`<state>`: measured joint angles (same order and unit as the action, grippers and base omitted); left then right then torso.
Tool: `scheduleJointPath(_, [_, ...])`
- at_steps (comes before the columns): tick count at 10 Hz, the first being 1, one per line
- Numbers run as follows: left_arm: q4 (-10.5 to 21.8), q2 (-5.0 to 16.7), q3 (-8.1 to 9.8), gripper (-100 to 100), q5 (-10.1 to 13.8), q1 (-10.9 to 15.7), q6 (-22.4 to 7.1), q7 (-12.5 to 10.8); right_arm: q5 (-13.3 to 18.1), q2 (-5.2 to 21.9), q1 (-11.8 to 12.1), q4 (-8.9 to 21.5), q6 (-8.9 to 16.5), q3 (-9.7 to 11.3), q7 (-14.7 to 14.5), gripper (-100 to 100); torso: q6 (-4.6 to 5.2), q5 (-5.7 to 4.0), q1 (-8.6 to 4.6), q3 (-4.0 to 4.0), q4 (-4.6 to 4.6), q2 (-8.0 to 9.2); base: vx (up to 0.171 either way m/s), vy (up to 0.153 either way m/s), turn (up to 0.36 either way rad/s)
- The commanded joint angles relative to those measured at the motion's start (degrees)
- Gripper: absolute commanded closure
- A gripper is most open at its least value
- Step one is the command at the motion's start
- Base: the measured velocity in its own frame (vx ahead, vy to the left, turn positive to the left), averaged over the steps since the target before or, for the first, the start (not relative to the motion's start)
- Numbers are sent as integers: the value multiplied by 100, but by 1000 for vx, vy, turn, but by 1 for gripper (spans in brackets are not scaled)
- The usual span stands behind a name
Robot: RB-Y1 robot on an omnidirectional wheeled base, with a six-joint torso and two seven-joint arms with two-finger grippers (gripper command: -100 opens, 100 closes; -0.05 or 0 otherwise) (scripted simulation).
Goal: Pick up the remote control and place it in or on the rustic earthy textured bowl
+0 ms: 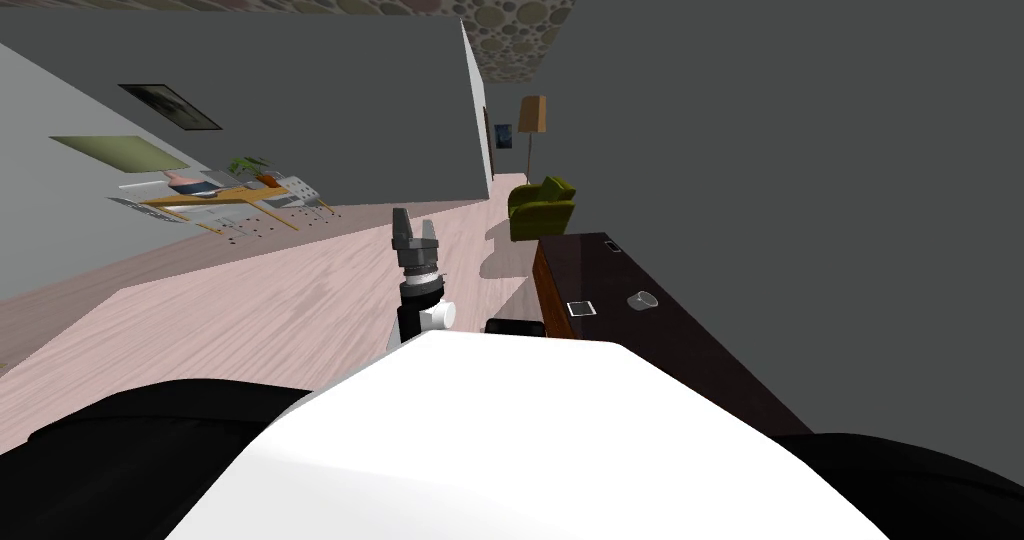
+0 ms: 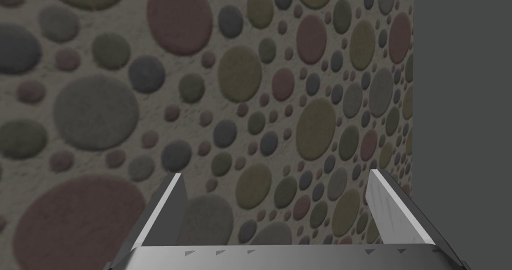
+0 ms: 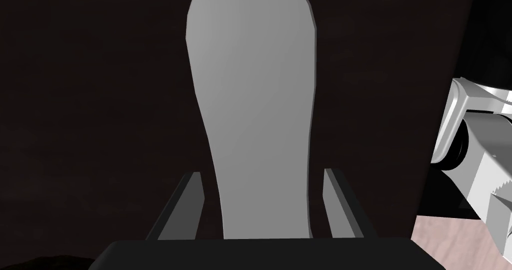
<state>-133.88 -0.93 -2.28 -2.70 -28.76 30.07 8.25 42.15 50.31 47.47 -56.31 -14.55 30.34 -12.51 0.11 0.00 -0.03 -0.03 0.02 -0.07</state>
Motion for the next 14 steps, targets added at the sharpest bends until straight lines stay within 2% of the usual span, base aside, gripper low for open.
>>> scheduleJointPath(1, [0,0,0,0,0,0,0,0,0,0,0,0,0,0,0,100,0,0,0,0,0,0,0,0,0])
scheduleJointPath(2, [0,0,0,0,0,0,0,0,0,0,0,0,0,0,0,100,0,0,0,0,0,0,0,0,0])
scheduleJointPath(3, [0,0,0,0,0,0,0,0,0,-1,0,0,1,0,1,0,0,1,0,-1,0,-1,0,0,0])
scheduleJointPath(4, [0,0,0,0,0,0,0,0,-3,199,123,-159,-39,-43,58,100,0,1,0,-1,-1,-1,31,27,-78])
scheduleJointPath(5, [0,0,0,0,0,-1,0,0,-5,294,192,-240,-69,-71,80,100,2,5,9,-6,-3,-9,47,33,-81])
scheduleJointPath(6, [0,0,0,0,0,-1,0,0,3,197,108,-124,-63,-51,44,100,2,7,13,-10,-5,-16,19,12,-14])
scheduleJointPath(7, [0,0,0,0,0,0,0,0,3,206,113,-126,-74,-56,48,0,0,5,9,-7,-3,-12,0,0,0])
scheduleJointPath(8, [0,0,0,0,0,0,0,0,-5,402,320,-54,-76,-81,49,100,0,4,5,-4,-2,-6,-9,72,3])
scheduleJointPath(12, [0,-1,-1,0,0,0,0,0,-45,679,587,3,-99,-147,80,100,5,26,43,1,-5,8,-22,81,-16])
scheduleJointPath(14, [0,-1,-1,0,0,0,0,0,-100,918,766,-8,-150,-229,133,100,0,30,43,-2,-6,2,-7,60,7])
